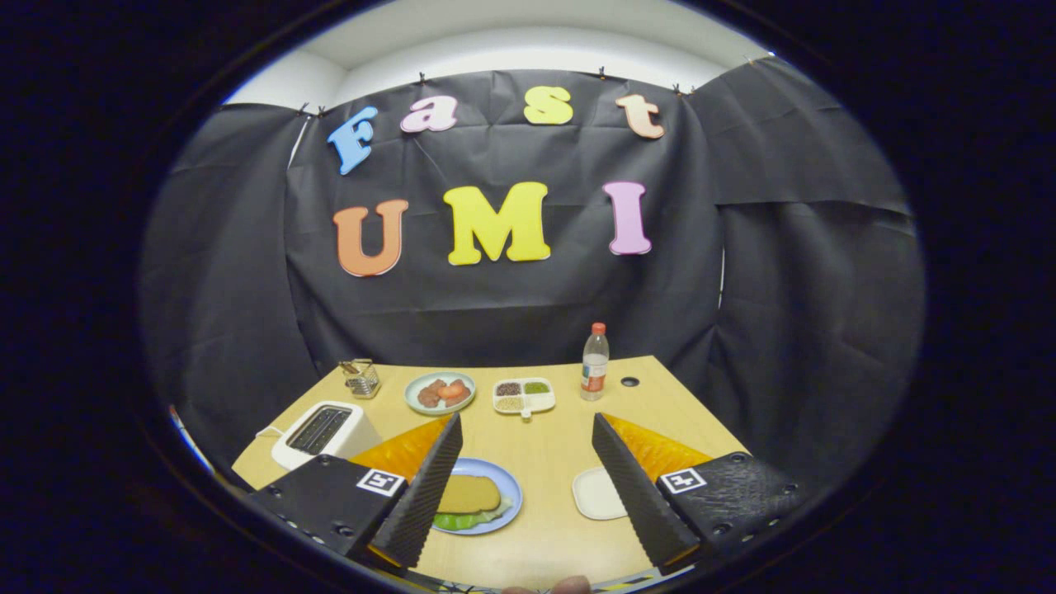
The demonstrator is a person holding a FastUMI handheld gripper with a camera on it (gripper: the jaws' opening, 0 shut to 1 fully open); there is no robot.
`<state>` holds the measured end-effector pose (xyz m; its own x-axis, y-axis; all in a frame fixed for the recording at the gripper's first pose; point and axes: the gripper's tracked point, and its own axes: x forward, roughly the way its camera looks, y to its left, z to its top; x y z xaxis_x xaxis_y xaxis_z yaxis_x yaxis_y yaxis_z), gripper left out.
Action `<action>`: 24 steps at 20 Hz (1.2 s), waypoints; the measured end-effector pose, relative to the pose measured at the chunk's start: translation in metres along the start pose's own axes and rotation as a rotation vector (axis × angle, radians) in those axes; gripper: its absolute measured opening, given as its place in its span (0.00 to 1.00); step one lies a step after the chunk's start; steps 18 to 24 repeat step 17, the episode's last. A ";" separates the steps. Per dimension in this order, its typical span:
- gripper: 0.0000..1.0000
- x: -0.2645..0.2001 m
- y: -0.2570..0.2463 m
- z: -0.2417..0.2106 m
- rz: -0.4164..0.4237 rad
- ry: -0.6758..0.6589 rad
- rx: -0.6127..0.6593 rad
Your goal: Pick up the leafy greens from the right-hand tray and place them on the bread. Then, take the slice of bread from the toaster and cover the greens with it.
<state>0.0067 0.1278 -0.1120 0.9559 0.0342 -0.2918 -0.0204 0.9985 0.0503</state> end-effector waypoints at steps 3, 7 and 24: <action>0.96 -0.008 0.006 0.006 -0.010 -0.022 -0.015; 0.96 -0.015 0.015 0.010 -0.008 -0.030 -0.014; 0.96 -0.021 0.037 0.004 0.015 -0.016 -0.001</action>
